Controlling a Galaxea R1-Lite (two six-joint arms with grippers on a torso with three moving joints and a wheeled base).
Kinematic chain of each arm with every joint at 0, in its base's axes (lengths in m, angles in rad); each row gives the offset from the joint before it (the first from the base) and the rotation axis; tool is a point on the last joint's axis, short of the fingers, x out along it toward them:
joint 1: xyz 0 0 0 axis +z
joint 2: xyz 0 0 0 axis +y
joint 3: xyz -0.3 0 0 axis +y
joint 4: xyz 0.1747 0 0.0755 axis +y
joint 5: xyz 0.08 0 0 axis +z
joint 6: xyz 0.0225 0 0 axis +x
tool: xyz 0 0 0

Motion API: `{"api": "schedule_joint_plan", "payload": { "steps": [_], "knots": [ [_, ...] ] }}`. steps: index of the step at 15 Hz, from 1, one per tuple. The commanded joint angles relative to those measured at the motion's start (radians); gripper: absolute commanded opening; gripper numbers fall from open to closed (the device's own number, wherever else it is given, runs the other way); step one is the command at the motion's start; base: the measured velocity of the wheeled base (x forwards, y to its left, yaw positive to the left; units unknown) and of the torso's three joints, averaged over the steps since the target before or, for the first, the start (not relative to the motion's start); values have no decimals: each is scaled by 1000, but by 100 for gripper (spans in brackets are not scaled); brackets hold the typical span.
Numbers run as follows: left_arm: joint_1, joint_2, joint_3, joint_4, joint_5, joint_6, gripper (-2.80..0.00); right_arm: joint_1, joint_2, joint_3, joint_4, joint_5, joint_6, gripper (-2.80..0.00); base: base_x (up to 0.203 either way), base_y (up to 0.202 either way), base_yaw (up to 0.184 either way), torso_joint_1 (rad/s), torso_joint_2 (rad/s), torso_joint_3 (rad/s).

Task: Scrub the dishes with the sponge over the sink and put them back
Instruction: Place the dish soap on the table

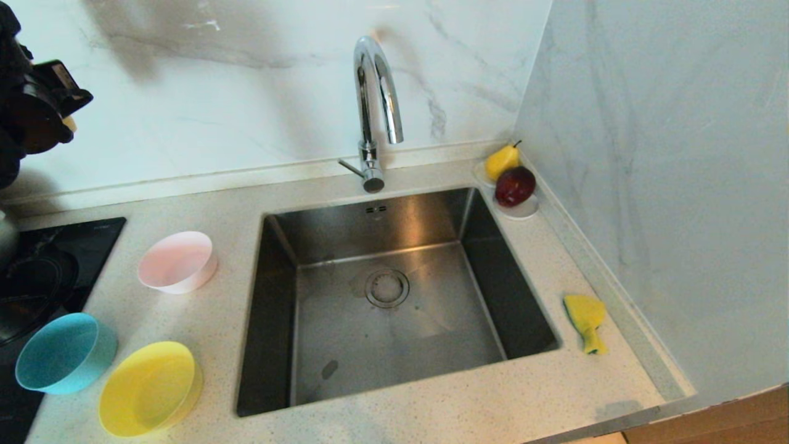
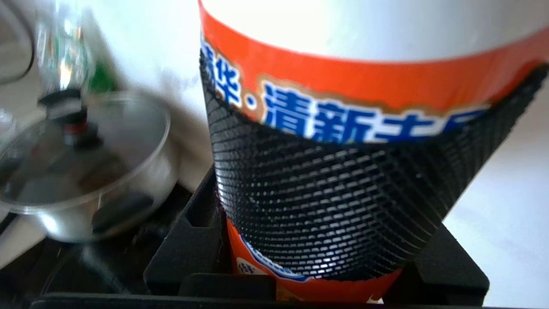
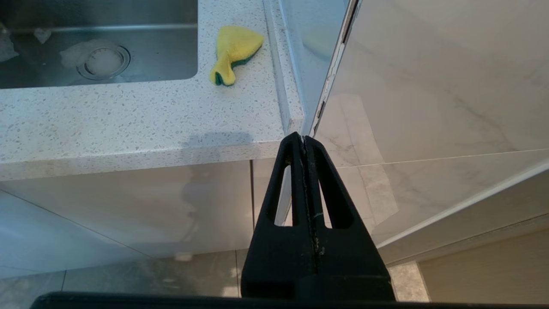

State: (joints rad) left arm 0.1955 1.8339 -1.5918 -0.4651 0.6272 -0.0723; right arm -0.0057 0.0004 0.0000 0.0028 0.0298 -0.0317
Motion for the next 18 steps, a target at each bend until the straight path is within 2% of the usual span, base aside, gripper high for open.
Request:
{"api": "schedule_joint_plan", "payload": {
  "steps": [1, 3, 7, 11, 15, 18],
  "knots": [
    [36, 69, 9, -5, 6, -23, -280, 0, 0, 0, 0, -1, -1, -280, 0, 0, 0, 0, 0, 0],
    [46, 106, 14, -20, 9, -35, -280, 0, 0, 2, 0, -1, -1, -280, 0, 0, 0, 0, 0, 0],
    [47, 206, 37, -203, 40, -28, -280, 0, 0, 1, 0, 1, -1, -280, 0, 0, 0, 0, 0, 0],
    [43, 315, 30, -329, 60, -17, -280, 1, 0, 0, 0, 0, -1, -280, 0, 0, 0, 0, 0, 0],
    [23, 406, 4, -476, 85, 25, -280, 0, 0, 1, 0, 1, -1, -280, 0, 0, 0, 0, 0, 0],
    [6, 468, -35, -520, 108, 50, -280, 0, 0, 1, 0, 1, -1, -280, 0, 0, 0, 0, 0, 0]
  ]
}}
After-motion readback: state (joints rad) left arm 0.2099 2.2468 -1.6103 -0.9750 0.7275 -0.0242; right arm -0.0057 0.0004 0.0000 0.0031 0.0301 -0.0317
